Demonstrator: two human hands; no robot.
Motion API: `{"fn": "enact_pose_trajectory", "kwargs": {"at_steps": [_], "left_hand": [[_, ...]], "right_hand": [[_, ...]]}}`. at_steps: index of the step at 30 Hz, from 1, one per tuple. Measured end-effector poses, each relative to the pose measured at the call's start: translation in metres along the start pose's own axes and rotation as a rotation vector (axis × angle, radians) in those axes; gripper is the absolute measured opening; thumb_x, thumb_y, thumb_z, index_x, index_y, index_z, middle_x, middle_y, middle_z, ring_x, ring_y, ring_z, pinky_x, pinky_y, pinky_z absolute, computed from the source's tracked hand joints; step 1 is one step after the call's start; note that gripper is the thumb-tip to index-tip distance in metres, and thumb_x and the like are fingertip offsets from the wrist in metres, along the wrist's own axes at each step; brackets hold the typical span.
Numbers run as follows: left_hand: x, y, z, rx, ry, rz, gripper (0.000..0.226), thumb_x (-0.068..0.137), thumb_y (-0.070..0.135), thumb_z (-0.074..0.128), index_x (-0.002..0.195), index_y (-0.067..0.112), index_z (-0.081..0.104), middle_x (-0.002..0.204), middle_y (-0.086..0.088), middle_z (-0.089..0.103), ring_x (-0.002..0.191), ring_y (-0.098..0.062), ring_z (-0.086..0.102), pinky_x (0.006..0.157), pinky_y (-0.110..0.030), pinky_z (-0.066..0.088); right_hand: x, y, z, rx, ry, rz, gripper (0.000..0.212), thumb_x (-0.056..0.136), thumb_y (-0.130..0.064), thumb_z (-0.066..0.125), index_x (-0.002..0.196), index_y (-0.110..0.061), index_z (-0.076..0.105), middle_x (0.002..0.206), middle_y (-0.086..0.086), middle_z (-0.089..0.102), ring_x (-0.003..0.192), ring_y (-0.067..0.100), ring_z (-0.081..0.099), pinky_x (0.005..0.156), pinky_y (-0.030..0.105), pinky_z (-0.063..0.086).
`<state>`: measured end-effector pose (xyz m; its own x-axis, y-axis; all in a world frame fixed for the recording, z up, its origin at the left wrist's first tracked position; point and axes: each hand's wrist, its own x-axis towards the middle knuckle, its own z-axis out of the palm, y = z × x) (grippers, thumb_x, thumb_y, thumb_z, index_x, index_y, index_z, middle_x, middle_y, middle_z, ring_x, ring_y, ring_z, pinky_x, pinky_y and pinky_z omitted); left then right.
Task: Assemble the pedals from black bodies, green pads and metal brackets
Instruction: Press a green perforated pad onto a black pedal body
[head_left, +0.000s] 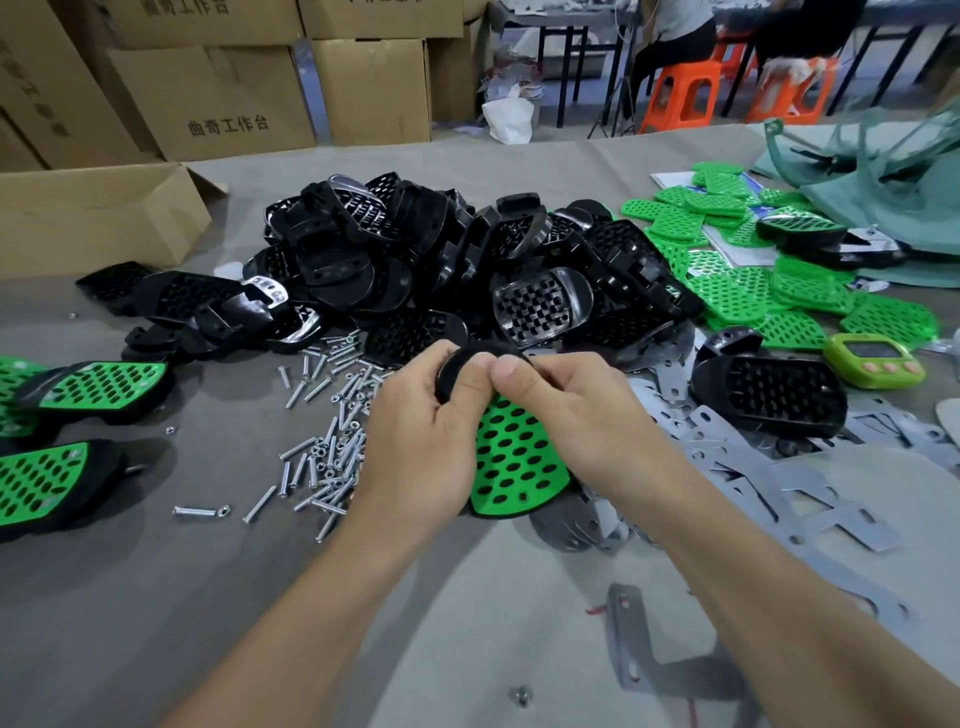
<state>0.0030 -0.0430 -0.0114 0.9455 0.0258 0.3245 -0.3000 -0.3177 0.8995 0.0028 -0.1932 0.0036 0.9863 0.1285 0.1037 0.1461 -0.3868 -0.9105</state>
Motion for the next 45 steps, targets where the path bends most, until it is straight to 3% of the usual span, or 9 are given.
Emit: {"fn": "enact_pose_trajectory", "kwargs": {"at_steps": [5,9,14,18,24,31,37,41,45], "left_hand": [[0.003,-0.001,-0.001,-0.056,-0.028,0.037,0.037,0.096,0.042,0.056,0.068,0.019,0.052,0.060,0.009,0.051,0.058,-0.005,0.047,0.053,-0.022,0.038],[-0.001,-0.001,0.000,-0.360,-0.127,-0.184,0.037,0.095,0.047,0.057,0.082,0.015,0.069,0.076,-0.011,0.069,0.070,-0.021,0.067,0.054,-0.042,0.056],[0.008,-0.005,-0.005,-0.396,-0.162,-0.131,0.023,0.095,0.033,0.062,0.099,0.016,0.078,0.098,-0.020,0.076,0.094,-0.041,0.074,0.084,-0.066,0.056],[0.009,-0.006,-0.010,-0.437,-0.106,-0.146,0.020,0.095,0.030,0.062,0.099,0.026,0.081,0.097,-0.012,0.079,0.093,-0.036,0.076,0.083,-0.060,0.061],[0.013,-0.011,-0.022,-0.551,-0.447,-0.259,0.043,0.098,-0.010,0.054,0.132,0.014,0.066,0.119,-0.014,0.075,0.109,-0.030,0.073,0.080,-0.035,0.061],[0.017,-0.011,-0.040,-0.546,-0.419,-0.286,0.048,0.093,-0.017,0.054,0.133,0.007,0.064,0.115,-0.023,0.074,0.098,-0.030,0.075,0.072,-0.033,0.060],[0.032,-0.010,-0.063,-0.825,-0.116,-0.463,0.026,0.100,0.002,0.053,0.120,0.007,0.068,0.110,-0.011,0.078,0.096,-0.023,0.076,0.074,-0.034,0.064],[0.046,-0.025,-0.092,-0.990,0.174,-0.586,0.013,0.100,0.012,0.058,0.104,0.005,0.069,0.093,-0.007,0.080,0.079,-0.018,0.077,0.068,-0.032,0.064],[0.049,-0.035,-0.096,-0.978,0.286,-0.596,0.015,0.099,0.014,0.061,0.108,0.008,0.071,0.100,-0.008,0.080,0.089,-0.022,0.077,0.081,-0.038,0.064]], "right_hand": [[-0.004,-0.006,0.002,0.002,0.055,-0.082,0.076,0.086,-0.067,0.050,0.076,0.008,0.060,0.076,0.029,0.061,0.067,0.037,0.059,0.063,0.052,0.049],[-0.001,-0.001,0.006,0.115,0.136,0.030,0.081,0.081,-0.071,0.049,0.077,0.010,0.053,0.073,0.028,0.060,0.063,0.036,0.058,0.067,0.059,0.051],[0.001,0.007,0.005,0.146,0.173,0.079,0.070,0.079,-0.070,0.055,0.078,0.000,0.063,0.071,0.017,0.066,0.064,0.027,0.061,0.068,0.056,0.056],[0.001,0.005,0.001,0.404,-0.077,0.035,0.015,0.090,-0.024,0.068,0.097,-0.013,0.076,0.094,0.011,0.078,0.088,0.023,0.076,0.072,0.036,0.061],[-0.001,0.003,-0.002,0.510,0.014,0.014,0.016,0.095,-0.003,0.064,0.107,-0.003,0.075,0.096,0.019,0.076,0.082,0.028,0.075,0.063,0.036,0.060],[0.002,0.002,0.013,0.493,0.021,-0.061,0.023,0.088,-0.013,0.069,0.109,-0.008,0.077,0.100,0.018,0.077,0.091,0.033,0.075,0.072,0.043,0.062],[0.011,-0.014,0.031,0.251,0.129,-0.089,0.020,0.094,-0.031,0.057,0.103,-0.022,0.072,0.086,0.012,0.075,0.075,0.031,0.070,0.066,0.045,0.055],[0.014,-0.028,0.051,-0.309,0.045,-0.124,0.018,0.088,-0.018,0.064,0.087,-0.035,0.071,0.076,-0.015,0.072,0.063,0.009,0.063,0.062,0.026,0.052],[0.014,-0.036,0.089,-0.784,-0.179,-0.270,0.014,0.090,-0.030,0.065,0.100,-0.029,0.076,0.098,-0.004,0.070,0.101,0.021,0.056,0.093,0.035,0.042]]}}
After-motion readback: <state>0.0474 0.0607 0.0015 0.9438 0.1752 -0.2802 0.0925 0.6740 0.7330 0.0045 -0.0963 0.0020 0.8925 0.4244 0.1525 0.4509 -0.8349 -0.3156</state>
